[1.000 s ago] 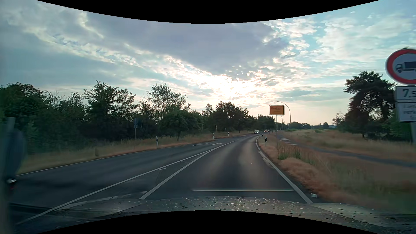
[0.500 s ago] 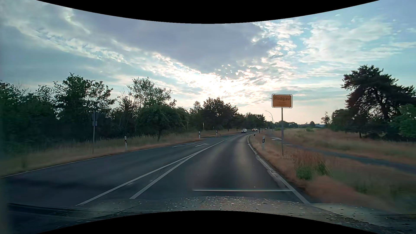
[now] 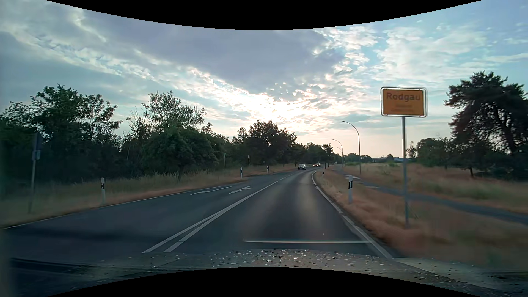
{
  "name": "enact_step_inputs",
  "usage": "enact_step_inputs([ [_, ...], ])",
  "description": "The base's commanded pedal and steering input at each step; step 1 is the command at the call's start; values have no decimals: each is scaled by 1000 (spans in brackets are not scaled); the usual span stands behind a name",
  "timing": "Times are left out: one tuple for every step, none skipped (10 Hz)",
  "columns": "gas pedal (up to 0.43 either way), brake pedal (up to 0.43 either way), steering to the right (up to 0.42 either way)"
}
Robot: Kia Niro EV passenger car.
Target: Follow the waypoints while adhering to traffic rules and regulations
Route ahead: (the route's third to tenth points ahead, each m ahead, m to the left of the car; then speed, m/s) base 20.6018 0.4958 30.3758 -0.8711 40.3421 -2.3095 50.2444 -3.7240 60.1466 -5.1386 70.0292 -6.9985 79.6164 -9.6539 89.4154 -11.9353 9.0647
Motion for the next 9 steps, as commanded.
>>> enact_step_inputs([
  [260, 0, 24],
  [260, 0, 25],
  [260, 0, 24],
  [260, 0, 25],
  [260, 0, 25],
  [260, 0, 24],
  [260, 0, 25],
  [260, 0, 24],
  [260, 0, 24],
])
